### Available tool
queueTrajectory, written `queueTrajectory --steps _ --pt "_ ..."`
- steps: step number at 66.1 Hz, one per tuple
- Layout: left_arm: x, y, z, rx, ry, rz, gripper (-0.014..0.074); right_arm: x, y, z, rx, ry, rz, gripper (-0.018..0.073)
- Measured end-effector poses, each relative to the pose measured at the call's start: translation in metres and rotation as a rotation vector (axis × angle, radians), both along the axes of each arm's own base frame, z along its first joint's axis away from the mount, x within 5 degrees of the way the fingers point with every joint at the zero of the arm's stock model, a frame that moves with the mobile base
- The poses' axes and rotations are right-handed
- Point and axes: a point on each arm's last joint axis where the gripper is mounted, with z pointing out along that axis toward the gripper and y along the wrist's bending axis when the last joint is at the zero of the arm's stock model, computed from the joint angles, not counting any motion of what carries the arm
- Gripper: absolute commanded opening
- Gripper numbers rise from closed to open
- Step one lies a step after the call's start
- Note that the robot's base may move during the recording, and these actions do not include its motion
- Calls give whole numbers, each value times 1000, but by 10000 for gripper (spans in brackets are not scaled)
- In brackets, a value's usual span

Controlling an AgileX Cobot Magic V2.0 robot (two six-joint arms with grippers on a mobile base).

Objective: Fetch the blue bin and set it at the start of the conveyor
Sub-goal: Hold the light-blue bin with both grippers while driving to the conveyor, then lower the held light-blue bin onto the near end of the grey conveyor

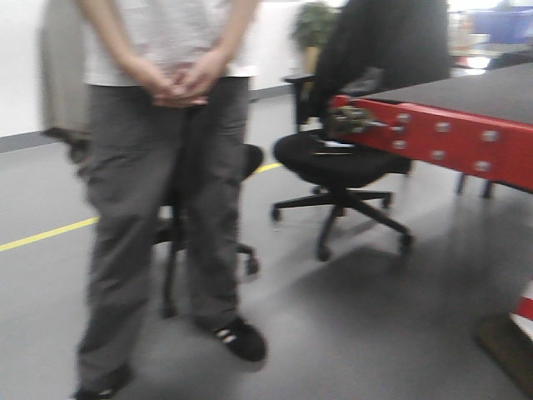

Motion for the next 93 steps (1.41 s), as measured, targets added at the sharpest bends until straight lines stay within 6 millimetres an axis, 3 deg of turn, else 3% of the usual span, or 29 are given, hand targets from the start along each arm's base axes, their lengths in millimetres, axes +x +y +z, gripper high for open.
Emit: queueTrajectory --steps 93 --pt "2 3 0 47 -25 16 -111 0 0 0 10 0 0 -153"
